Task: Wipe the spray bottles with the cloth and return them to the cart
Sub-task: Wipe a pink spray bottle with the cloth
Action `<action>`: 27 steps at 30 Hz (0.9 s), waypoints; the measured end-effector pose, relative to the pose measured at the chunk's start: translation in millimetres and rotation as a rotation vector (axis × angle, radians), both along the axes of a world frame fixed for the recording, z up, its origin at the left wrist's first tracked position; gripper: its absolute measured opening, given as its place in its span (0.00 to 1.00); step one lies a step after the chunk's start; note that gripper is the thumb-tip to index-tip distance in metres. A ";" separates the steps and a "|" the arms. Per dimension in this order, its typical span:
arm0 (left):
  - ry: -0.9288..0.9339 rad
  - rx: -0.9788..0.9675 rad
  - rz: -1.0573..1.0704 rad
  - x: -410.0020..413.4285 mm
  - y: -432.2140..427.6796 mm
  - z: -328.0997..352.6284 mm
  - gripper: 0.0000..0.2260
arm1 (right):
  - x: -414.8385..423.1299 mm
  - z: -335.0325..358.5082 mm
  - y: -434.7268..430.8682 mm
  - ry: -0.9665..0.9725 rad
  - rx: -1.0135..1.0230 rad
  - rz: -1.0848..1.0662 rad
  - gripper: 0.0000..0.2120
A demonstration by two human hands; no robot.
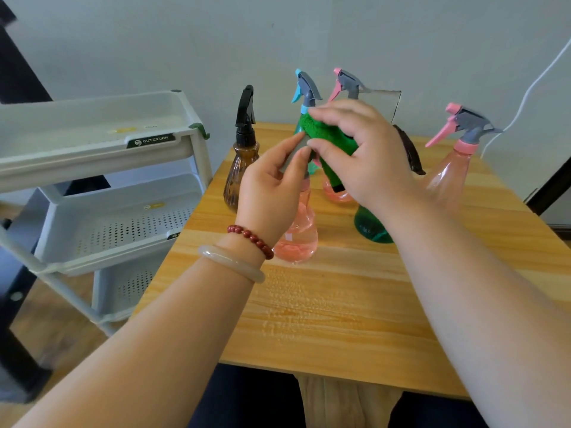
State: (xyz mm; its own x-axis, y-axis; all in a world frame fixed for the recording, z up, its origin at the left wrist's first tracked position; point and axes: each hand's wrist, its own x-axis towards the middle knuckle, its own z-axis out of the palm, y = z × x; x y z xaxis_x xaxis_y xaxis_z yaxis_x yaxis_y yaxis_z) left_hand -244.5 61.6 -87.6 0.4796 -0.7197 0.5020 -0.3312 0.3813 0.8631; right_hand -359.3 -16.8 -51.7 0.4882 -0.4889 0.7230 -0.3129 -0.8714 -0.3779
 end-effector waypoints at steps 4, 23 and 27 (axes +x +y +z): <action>-0.009 -0.005 0.050 -3.6 0.2 -1.5 0.14 | 0.8 -7.1 2.9 -0.041 -0.133 -0.027 0.14; 0.087 -0.011 -0.001 -5.7 2.2 -2.9 0.08 | 0.1 -25.7 12.9 -0.114 -0.203 -0.027 0.12; 0.077 0.013 0.010 -3.8 2.3 -1.3 0.14 | 0.7 -10.7 -1.4 -0.140 -0.152 -0.132 0.13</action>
State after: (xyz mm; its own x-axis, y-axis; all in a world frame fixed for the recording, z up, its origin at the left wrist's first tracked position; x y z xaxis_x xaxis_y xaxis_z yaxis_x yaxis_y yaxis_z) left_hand -248.4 63.9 -88.9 0.5240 -0.7205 0.4543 -0.2675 0.3671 0.8909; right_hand -358.5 -18.2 -62.3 0.3177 -0.4222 0.8490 -0.3815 -0.8766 -0.2932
